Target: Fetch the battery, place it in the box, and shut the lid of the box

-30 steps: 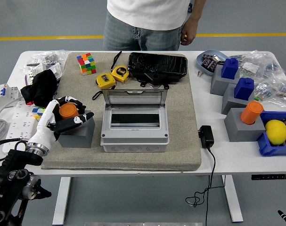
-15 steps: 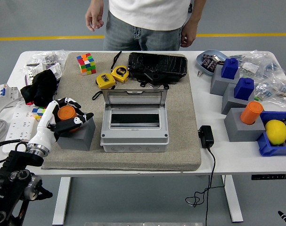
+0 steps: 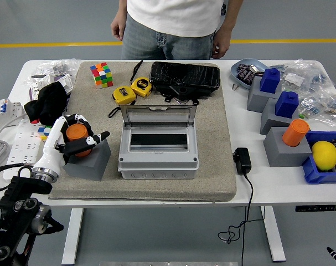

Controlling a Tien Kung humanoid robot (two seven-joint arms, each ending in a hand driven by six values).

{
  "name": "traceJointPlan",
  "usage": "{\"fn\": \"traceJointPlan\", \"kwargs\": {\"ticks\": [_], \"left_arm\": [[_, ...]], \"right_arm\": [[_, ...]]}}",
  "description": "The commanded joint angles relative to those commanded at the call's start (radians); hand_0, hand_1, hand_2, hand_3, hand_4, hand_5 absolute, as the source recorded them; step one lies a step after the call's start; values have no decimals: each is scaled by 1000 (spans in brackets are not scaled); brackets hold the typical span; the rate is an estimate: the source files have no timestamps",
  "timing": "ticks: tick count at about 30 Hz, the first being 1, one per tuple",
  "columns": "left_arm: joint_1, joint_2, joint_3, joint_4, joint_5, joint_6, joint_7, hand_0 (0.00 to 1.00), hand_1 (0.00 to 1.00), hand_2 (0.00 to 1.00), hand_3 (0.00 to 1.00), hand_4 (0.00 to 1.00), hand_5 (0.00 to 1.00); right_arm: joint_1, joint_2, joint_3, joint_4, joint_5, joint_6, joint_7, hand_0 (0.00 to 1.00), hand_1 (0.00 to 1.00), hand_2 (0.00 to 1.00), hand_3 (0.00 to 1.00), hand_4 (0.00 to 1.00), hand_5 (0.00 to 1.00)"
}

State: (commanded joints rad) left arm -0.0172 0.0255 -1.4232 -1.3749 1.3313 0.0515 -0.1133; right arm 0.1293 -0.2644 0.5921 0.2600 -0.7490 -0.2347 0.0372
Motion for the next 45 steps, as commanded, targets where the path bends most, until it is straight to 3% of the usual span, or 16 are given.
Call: {"fn": "traceJointPlan", "kwargs": {"ticks": [8,16,25,26,28,31,32,38,39,41,44,45], "left_arm": [[-12,3,16,11,-50,28,-25,18,2,52,62,998,2],[-25,7,23,8,-123,99,-52,17,2,24,26,998,37],[-50,28,20,-38,-128,150,-55,15,2,14,13,998,73],[-53,32,20,-48,-124,159,-54,13,2,6,5,998,174],[-60,45,26,-73,-111,176,-48,13,2,6,5,998,174],[-71,68,40,-125,-58,196,-29,13,2,6,5,998,174],[-73,79,52,-147,-31,204,-20,13,2,2,2,998,248],[-78,157,188,-327,211,234,41,13,2,2,2,998,248],[-80,166,209,-349,241,236,47,14,2,2,2,998,519],[-84,189,267,-401,314,237,63,14,2,2,2,998,519],[-93,214,349,-404,407,235,80,14,2,2,2,998,519],[-100,222,382,-404,436,234,86,19,2,2,2,998,624]], "right_arm": [[0,1,6,0,-5,0,-2,825,803,766,774,998,998],[-1,3,8,-1,-7,1,-3,824,803,766,774,998,998],[2,2,6,-1,-7,1,-3,825,803,766,774,998,998],[2,1,5,-1,-6,2,-3,824,803,766,774,998,998],[3,0,3,-1,-5,1,-3,824,803,766,774,998,998],[4,-2,2,-1,-5,1,-3,824,803,766,774,998,998],[4,-2,2,-1,-6,2,-3,824,803,766,774,998,998],[5,-4,-1,-1,-8,2,-4,824,803,766,773,998,998],[5,-4,-1,-1,-8,1,-4,825,803,766,774,998,998],[6,-5,-2,-2,-8,1,-5,825,803,766,774,998,998],[8,-8,-2,-1,-9,1,-5,825,803,766,774,998,998],[9,-9,-3,-1,-9,0,-5,823,803,766,774,998,998]]}}
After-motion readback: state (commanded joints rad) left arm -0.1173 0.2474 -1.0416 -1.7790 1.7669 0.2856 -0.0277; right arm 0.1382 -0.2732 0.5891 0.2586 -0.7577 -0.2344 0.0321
